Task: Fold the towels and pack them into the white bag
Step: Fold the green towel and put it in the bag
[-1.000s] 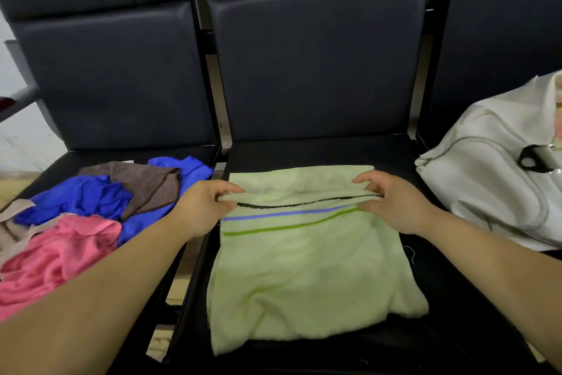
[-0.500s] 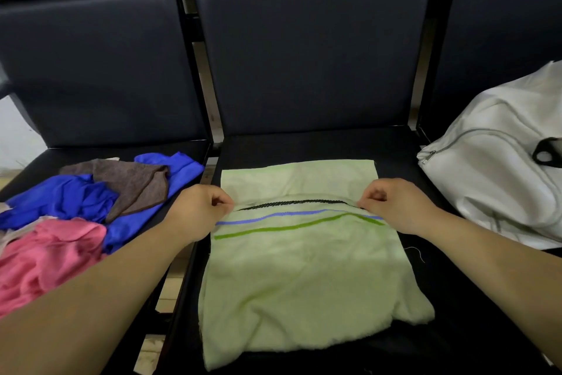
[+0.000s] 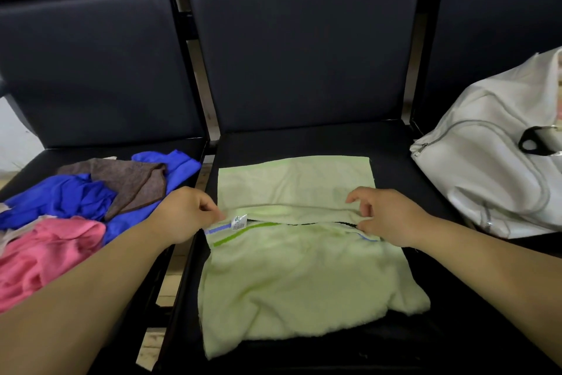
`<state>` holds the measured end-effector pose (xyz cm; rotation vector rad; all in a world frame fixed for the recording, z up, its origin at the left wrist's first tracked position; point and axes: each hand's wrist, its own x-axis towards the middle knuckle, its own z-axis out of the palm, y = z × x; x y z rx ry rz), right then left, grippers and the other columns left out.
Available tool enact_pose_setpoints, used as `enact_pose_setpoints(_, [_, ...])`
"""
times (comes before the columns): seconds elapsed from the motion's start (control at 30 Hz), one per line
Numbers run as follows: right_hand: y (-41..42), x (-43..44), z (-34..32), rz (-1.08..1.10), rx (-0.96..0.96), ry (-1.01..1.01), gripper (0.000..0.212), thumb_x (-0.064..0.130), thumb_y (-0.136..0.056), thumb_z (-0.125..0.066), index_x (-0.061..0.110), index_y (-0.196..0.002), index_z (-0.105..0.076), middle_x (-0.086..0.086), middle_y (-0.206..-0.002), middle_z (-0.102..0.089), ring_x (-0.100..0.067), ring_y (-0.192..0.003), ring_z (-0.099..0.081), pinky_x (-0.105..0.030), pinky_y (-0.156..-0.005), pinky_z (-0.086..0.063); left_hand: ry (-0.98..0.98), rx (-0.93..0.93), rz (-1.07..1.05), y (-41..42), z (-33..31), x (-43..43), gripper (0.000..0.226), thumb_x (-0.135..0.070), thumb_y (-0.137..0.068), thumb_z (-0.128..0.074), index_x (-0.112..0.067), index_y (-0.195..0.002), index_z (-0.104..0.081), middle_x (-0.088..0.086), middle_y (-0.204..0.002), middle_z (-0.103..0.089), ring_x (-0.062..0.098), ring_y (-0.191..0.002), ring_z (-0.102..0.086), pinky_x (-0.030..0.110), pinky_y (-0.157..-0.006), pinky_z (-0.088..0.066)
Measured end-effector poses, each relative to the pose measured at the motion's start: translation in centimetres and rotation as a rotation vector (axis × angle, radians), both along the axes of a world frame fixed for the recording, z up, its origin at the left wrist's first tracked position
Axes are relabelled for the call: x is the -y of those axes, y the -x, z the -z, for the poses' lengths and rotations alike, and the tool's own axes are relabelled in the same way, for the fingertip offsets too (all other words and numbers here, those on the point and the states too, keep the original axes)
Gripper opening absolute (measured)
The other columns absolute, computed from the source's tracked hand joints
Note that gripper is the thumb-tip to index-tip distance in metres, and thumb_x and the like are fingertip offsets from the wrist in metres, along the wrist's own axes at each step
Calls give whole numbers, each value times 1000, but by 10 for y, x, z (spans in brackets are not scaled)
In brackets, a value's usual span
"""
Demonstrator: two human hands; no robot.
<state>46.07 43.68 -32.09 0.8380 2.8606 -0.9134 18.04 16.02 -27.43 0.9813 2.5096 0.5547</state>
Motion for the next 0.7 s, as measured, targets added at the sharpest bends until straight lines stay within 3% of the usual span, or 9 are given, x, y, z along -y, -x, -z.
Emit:
enact_pose_setpoints(0.13, [0,9,0,-39,-6,-67,29,16,-83,-70,43,-89,-63,12,-87,-56,-8,-77,-56,-18,-64,-42,38,-45,59,0,0,3,19,-18,-82,-83,-29,-87,-68,-5,-84,-68,10,-76,-64,11,-60,-42])
enact_pose_setpoints(0.23, [-4,15,1,-42,-32,-25,29,22,-84,-76,48,-79,-66,11,-93,-58,-6,-83,-59,-24,-76,-51,49,-11,77,2,-4,9,17,-16,-82,-83,-26,-87,-71,-6,-84,-71,9,-77,-66,10,-61,-43])
enact_pose_setpoints(0.37, [-15,23,-1,-12,-10,86,0,39,-85,-77,40,-85,-77,13,-99,-61,-1,-90,-62,-20,-88,-49,66,8,69,1,-10,22,13,-18,-79,-85,-26,-82,-75,-8,-80,-74,7,-78,-69,18,-69,-49])
enact_pose_setpoints(0.47, [-18,27,-3,14,27,57,18,40,-91,-70,26,-84,-78,15,-96,-63,-1,-88,-62,-17,-83,-48,75,22,62,-3,-11,29,13,-17,-79,-86,-26,-78,-76,-10,-76,-74,5,-74,-68,19,-70,-51])
enact_pose_setpoints(0.57, [-17,31,-4,63,16,-11,8,33,-86,-75,31,-79,-72,15,-83,-67,-4,-82,-63,-18,-72,-48,71,18,47,-8,-8,32,13,-15,-79,-85,-24,-76,-76,-12,-73,-74,6,-73,-69,19,-67,-52])
enact_pose_setpoints(0.7, [-19,34,-3,124,22,-60,17,32,-80,-78,35,-83,-62,13,-87,-64,-6,-83,-61,-24,-71,-48,17,0,11,-16,-4,29,13,-20,-81,-83,-23,-72,-75,-11,-71,-73,9,-72,-68,18,-63,-46])
